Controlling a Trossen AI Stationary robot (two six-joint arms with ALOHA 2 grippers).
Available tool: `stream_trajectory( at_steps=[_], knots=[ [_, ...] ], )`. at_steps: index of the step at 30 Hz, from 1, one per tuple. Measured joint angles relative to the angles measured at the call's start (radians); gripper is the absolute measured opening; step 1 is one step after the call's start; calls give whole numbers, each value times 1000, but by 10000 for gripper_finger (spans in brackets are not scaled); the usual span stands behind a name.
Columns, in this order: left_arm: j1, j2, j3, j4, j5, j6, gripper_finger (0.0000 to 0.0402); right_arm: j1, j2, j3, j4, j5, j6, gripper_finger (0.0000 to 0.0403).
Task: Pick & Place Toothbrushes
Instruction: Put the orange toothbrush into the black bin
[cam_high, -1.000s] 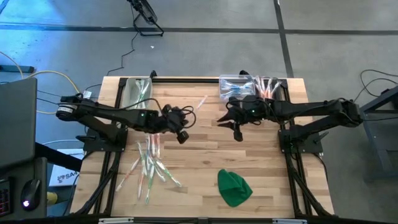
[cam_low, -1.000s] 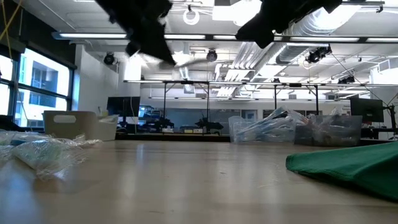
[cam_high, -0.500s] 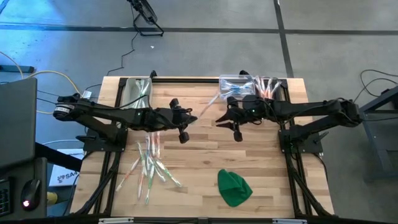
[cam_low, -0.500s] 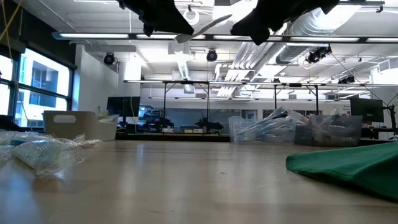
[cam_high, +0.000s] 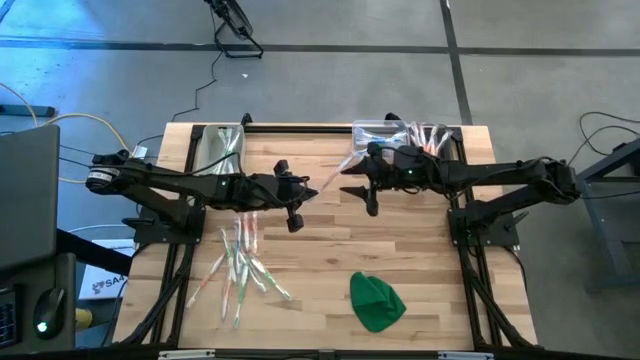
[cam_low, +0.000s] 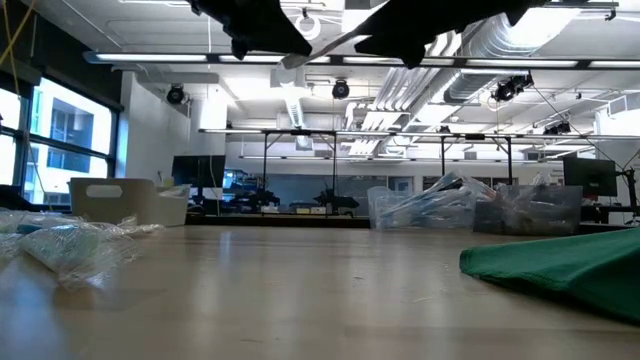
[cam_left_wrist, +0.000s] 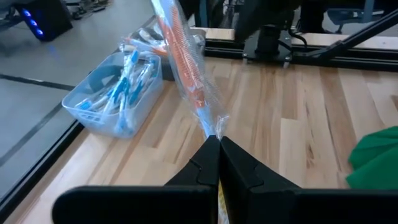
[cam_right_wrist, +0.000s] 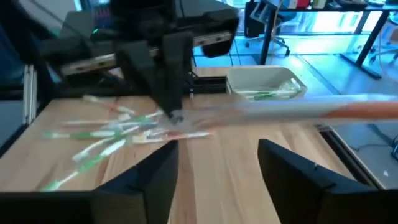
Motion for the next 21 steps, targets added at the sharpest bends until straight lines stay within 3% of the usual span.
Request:
stream_trajectory(
  at_steps=[7,12,21],
  knots=[
    [0,0,0,0,16,-3,0,-69,31,0,41,-115,148,223],
    [0,0,0,0,37,-3,0,-98,80,0,130,-205,163,222],
    [0,0,0,-9,37,-4,0,-99,106,0,276,-231,139,201]
  ],
)
